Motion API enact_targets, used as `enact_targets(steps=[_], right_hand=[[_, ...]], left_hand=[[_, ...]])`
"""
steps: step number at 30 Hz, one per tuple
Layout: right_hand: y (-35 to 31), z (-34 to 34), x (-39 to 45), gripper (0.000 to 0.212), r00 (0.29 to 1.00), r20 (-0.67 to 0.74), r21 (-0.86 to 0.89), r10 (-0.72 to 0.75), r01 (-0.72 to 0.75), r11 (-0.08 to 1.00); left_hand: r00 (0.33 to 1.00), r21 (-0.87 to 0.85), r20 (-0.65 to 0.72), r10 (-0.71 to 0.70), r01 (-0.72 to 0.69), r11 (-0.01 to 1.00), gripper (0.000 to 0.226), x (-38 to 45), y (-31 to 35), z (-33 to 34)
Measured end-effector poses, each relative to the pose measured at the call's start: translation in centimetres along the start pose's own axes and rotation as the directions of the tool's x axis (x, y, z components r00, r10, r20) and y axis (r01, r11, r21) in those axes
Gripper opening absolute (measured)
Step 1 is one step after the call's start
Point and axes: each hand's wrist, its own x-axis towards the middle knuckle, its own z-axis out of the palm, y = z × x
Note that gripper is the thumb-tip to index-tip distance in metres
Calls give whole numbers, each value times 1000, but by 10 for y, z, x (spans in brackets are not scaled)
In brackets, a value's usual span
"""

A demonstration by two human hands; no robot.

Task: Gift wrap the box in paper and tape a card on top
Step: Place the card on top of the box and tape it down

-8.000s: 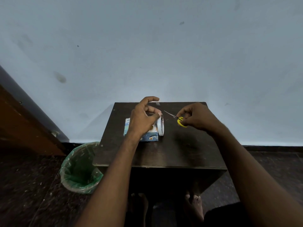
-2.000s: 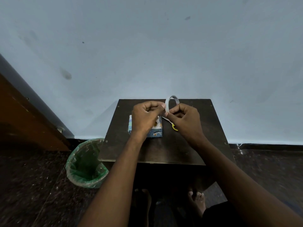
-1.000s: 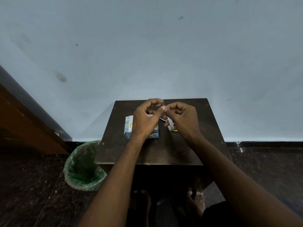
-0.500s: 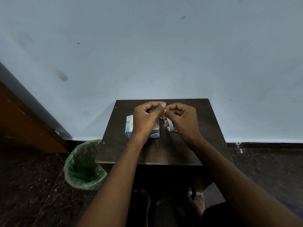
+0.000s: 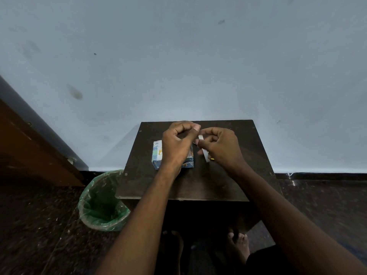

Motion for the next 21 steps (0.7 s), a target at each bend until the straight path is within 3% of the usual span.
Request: enact_targets(steps=[6,9,12,15,21], right_hand=[[-2,-6,-1,32,999,46,21,9,-10,1000],[-2,-10,1,34,996,81,1,42,-42,999],[4,-13,5,23,996,-17,-48,87,-87,995],[14,-19,9,15,989,-145,-358,-5,-48,932],[23,-16,5,12,998,-32,-676,55,-62,735]], left_hand=[[980,-45,178,-83,93,995,27,0,8,-5],[980,-28,179,-92,99,995,31,-1,8,-5],[981,-30,174,-88,94,995,30,-1,7,-5],[981,-16,178,-79,83,996,28,1,6,-6],[981,15,181,-70,69,998,27,0,3,-6]])
